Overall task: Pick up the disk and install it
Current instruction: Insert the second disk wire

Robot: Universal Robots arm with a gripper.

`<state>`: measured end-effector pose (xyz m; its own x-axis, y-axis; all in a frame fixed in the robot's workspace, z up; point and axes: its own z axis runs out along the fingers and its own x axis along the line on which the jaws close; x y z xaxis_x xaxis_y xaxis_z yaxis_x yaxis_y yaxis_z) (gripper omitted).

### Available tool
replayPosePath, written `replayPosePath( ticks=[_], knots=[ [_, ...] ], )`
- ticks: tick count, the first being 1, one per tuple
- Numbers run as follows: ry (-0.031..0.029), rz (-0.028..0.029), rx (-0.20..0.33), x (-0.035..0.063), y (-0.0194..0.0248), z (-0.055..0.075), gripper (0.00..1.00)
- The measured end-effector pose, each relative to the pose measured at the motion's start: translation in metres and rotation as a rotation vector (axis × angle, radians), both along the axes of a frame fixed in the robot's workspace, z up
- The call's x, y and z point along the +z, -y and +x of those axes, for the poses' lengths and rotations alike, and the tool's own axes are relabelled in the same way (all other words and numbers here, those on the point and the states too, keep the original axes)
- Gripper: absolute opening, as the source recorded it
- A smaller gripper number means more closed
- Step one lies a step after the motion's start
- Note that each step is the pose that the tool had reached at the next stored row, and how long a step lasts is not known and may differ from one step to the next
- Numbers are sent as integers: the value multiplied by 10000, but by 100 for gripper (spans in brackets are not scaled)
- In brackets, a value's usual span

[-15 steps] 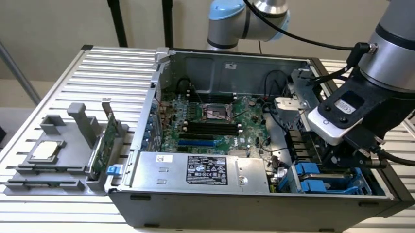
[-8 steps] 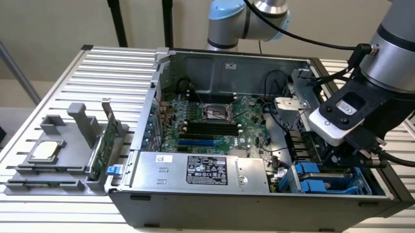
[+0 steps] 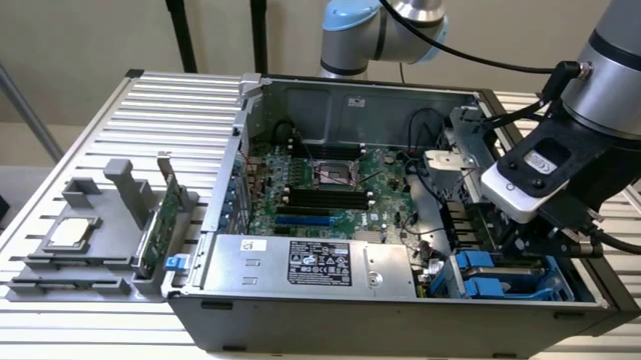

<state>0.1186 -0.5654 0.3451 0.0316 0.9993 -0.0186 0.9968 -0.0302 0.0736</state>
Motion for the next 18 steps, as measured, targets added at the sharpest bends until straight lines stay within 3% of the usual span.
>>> replayPosePath(
  ticks=[7, 18],
  knots=[
    [0, 23, 18, -47, 32, 0, 16],
    [0, 58, 109, -56, 33, 0, 16]
  ],
)
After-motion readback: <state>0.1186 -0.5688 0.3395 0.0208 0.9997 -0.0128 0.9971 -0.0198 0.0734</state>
